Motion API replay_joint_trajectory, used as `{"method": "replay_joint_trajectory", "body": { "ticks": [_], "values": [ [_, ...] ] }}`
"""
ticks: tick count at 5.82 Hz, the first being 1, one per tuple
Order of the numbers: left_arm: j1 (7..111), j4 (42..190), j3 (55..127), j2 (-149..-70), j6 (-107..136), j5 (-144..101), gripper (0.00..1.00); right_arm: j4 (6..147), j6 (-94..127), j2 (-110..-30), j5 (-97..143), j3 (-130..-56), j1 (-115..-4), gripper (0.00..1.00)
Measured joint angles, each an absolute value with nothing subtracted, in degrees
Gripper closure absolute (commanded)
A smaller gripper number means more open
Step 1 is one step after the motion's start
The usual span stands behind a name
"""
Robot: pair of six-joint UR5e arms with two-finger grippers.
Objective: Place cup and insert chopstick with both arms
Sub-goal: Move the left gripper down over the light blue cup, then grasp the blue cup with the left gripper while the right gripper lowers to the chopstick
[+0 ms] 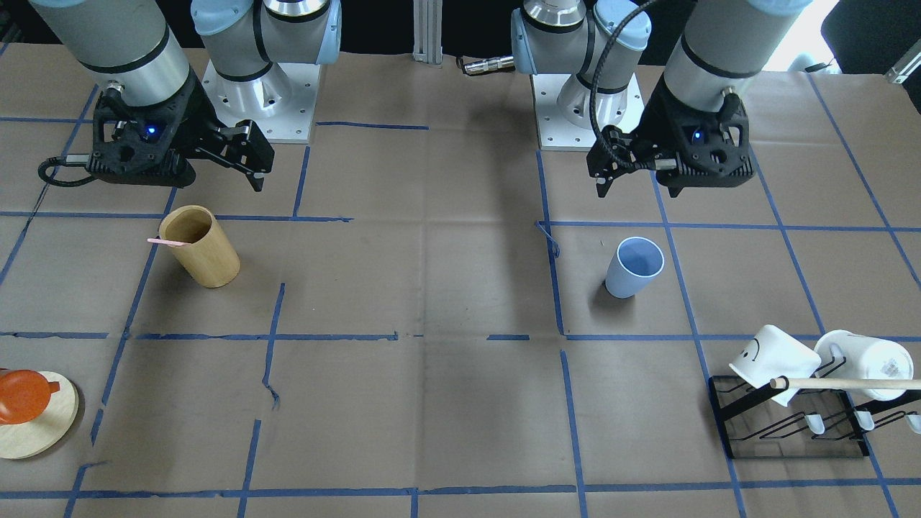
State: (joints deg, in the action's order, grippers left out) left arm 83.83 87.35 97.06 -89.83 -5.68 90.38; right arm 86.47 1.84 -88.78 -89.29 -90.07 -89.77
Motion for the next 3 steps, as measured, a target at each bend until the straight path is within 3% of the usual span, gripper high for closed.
{"method": "replay_joint_trajectory", "body": {
  "ticks": [3],
  "values": [
    [77.1, 73.9, 111.3, -90.9, -13.5, 90.0, 0.01, 86.8, -3.5, -88.7, -90.0, -90.3, -86.6, 0.00]
  ]
}}
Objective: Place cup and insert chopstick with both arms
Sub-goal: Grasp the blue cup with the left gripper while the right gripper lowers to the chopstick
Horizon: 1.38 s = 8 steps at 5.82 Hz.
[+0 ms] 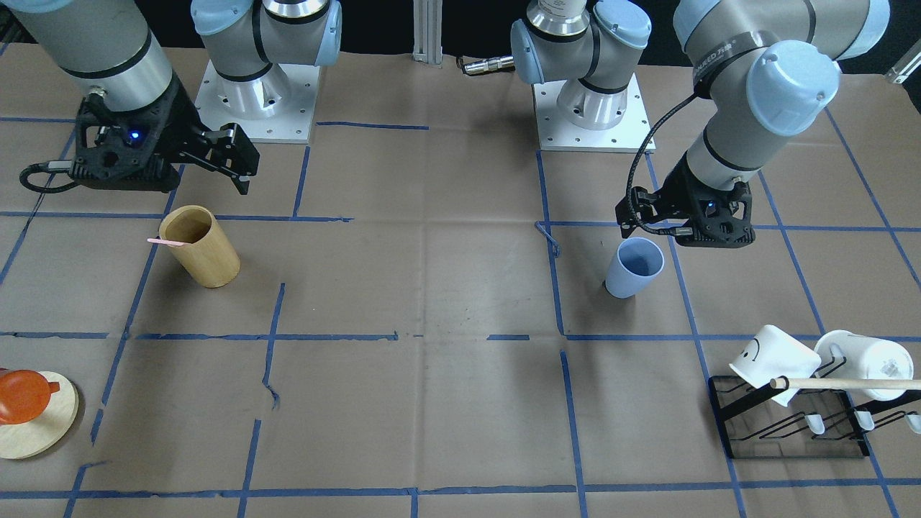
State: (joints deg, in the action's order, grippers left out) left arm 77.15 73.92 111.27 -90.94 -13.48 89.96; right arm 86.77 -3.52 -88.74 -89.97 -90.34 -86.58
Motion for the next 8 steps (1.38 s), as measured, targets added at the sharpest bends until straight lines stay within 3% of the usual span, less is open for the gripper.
{"method": "replay_joint_trajectory", "body": {
  "ticks": [2, 4, 5, 8],
  "values": [
    [77.3, 67.2, 117.7, -92.7, -12.9, 89.5, 0.03, 90.0, -12.3, -89.5, -89.9, -94.2, -78.4, 0.00],
    [77.6, 63.3, 119.1, -95.6, -12.4, 89.5, 0.78, 98.8, -18.2, -91.7, -89.3, -102.0, -73.0, 0.00],
    [77.7, 62.5, 119.1, -96.5, -12.4, 89.6, 0.87, 102.1, -18.3, -93.1, -89.0, -105.5, -72.6, 0.00],
    [77.9, 62.0, 118.8, -96.8, -11.0, 89.8, 0.93, 103.9, -18.0, -94.5, -88.3, -108.1, -72.5, 0.00]
  ]
}}
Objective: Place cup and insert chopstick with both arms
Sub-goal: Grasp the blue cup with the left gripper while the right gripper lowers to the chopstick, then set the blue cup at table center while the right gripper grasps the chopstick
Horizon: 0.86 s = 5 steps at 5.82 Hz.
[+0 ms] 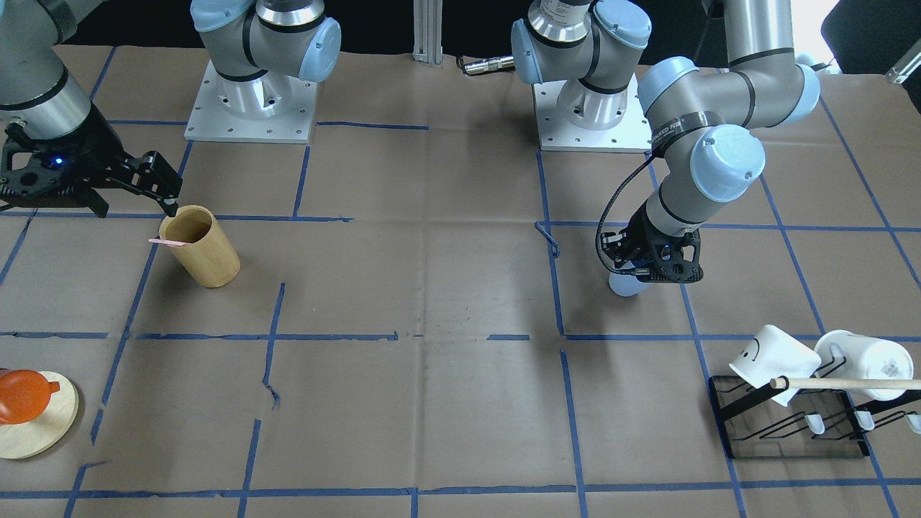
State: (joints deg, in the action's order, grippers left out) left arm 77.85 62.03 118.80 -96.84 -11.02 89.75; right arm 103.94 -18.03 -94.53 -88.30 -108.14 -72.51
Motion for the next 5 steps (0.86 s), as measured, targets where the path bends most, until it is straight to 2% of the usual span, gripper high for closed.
{"method": "replay_joint_trajectory", "body": {
  "ticks": [2, 4, 5],
  "values": [
    [80.5, 61.5, 117.0, -97.2, -6.3, 89.5, 0.94, 104.0, -18.0, -94.6, -88.0, -108.3, -72.5, 0.00],
    [89.1, 62.0, 109.8, -101.3, 6.4, 89.2, 0.94, 109.1, -18.0, -94.5, -87.8, -110.7, -72.6, 0.00],
    [94.8, 62.0, 104.6, -105.0, 16.1, 88.9, 0.94, 117.1, -18.0, -94.6, -87.7, -115.4, -72.5, 0.00]
  ]
}}
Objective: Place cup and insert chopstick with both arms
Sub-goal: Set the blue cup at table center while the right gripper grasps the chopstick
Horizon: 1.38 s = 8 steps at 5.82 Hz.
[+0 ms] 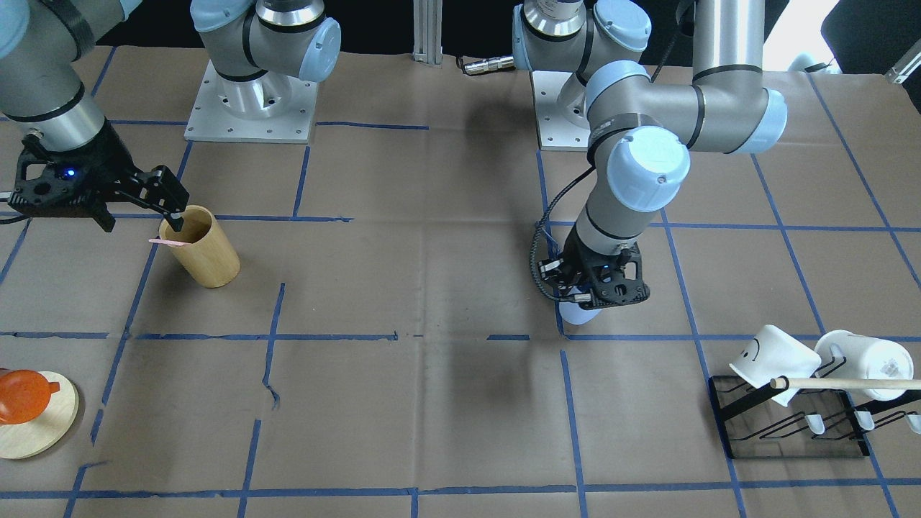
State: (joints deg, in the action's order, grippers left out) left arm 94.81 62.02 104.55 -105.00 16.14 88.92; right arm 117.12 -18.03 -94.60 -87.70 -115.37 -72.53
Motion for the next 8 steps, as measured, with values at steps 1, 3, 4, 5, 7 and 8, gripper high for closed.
{"method": "replay_joint_trajectory", "body": {
  "ticks": [1, 3, 4, 5, 7, 8],
  "values": [
    [101.1, 61.9, 98.7, -109.7, 25.5, 88.8, 0.93, 125.1, -18.1, -94.7, -87.4, -120.2, -72.5, 0.00],
    [110.6, 61.4, 91.5, -116.0, 34.2, 88.8, 0.93, 130.5, -18.0, -96.3, -86.8, -124.9, -72.5, 0.20],
    [112.8, 61.3, 90.5, -117.0, 35.0, 88.8, 0.70, 131.7, -18.0, -96.7, -86.7, -125.5, -72.6, 0.46],
    [113.7, 61.2, 90.3, -117.6, 35.2, 88.9, 0.02, 132.9, -18.1, -96.7, -86.7, -125.7, -72.6, 0.59],
    [113.9, 59.7, 90.2, -118.5, 35.0, 88.9, 0.01, 134.9, -18.3, -96.6, -86.4, -125.8, -72.6, 0.82],
    [113.6, 59.3, 89.5, -117.2, 34.8, 88.9, 0.01, 135.8, -18.3, -96.6, -85.8, -125.8, -72.6, 0.89]
  ]
}}
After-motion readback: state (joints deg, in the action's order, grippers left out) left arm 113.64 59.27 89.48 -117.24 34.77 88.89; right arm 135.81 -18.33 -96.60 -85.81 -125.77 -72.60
